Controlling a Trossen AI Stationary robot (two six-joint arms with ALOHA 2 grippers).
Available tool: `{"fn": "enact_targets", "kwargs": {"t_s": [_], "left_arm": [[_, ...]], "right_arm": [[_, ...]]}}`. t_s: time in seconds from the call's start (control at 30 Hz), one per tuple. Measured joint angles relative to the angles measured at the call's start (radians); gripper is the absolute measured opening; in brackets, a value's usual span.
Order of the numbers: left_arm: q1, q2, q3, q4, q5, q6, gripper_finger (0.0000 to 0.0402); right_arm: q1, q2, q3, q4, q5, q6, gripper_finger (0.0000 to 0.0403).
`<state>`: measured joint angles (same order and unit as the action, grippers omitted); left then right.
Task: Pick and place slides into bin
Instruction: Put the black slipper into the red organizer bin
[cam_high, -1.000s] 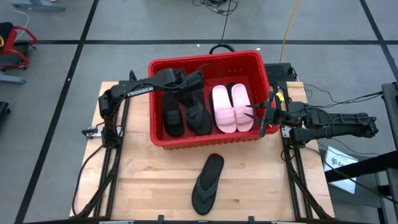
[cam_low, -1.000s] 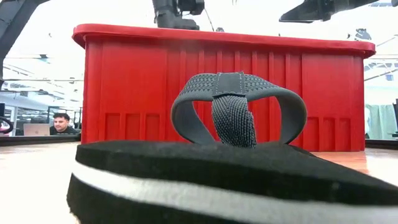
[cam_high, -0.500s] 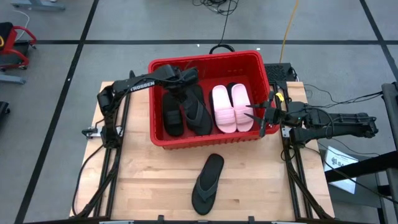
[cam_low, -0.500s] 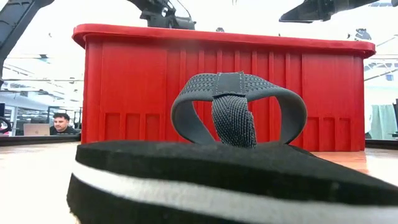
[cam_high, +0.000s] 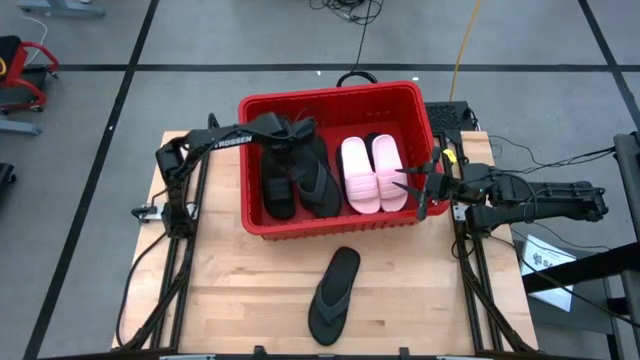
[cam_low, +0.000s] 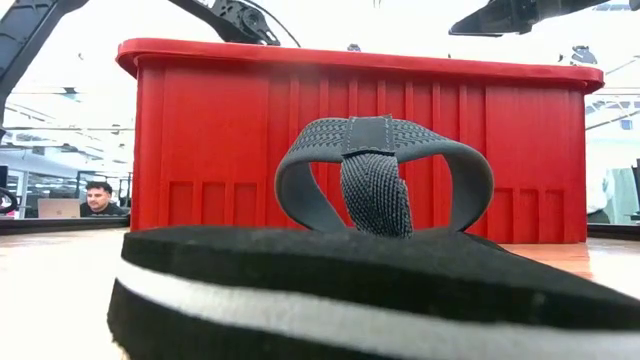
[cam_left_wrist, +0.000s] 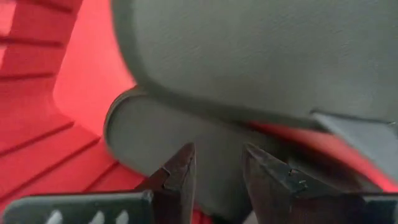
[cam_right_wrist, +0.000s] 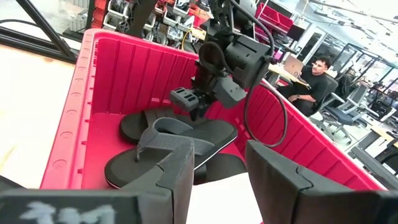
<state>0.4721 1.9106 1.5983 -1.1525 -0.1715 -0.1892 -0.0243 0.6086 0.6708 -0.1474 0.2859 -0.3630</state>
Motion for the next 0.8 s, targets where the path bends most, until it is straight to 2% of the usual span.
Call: {"fn": "enact_targets", "kwargs": {"t_s": [0.43,0.63,0.8], "left_arm": [[-0.002,0.000,-0.022,0.186,-0.005,0.033,0.0124],[-0.002,-0.003,-0.017,0.146,-0.006,0.020,0.0124],[0.001,-0.043,0.040,0.103,-0.020,0.010,0.0124]], "right_arm": [[0.000,0.000,0.000,0.000,0.000,0.010,0.0134],[0.000,0.000,0.000,0.000,0.000,0.010,0.0134],[0.000,0.000,0.000,0.000,0.000,0.010,0.0134]]}}
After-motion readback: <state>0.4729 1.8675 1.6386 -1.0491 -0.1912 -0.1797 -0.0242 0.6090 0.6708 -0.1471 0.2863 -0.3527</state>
